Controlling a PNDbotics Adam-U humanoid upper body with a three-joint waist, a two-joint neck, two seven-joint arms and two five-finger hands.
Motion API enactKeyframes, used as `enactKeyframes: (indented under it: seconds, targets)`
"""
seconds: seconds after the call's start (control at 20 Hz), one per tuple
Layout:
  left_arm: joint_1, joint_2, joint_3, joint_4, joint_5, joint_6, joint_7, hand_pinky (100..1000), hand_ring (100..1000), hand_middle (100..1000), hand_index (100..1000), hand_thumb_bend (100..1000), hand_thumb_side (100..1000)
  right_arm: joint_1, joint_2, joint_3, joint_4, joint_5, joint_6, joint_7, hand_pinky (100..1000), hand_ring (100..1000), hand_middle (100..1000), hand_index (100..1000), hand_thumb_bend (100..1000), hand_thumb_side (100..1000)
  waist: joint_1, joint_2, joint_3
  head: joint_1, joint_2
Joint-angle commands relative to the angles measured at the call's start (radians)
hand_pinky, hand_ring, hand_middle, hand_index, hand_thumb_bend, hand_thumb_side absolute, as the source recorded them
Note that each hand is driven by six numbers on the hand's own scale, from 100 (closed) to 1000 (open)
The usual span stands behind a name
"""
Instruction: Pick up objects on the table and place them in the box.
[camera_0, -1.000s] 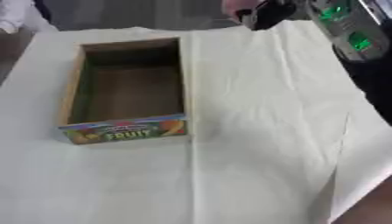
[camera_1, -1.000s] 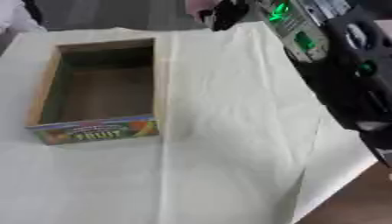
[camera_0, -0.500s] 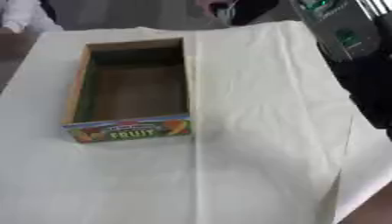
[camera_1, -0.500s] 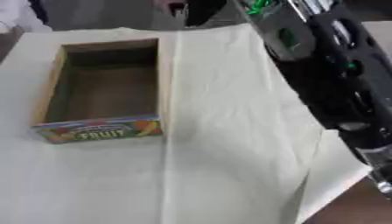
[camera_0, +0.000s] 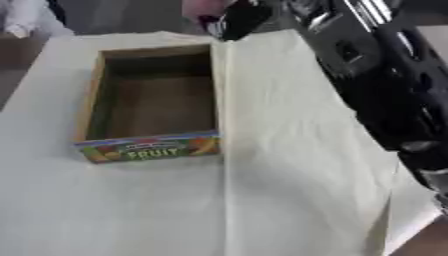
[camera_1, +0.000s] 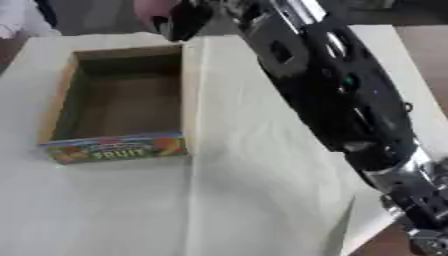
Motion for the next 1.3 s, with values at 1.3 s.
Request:
enactKeyframes:
  seconds: [1.3]
  targets:
    - [-0.031,0.001,-0.013,-0.019,0.014,0.003,-0.019,735,595,610,818,100,617,-0.043,0.241,-0.007,0.455,0.183,-0.09,-0.07,728,775,551,469,100,100,-0.013,0.001,0.037,-0.051,-0.023]
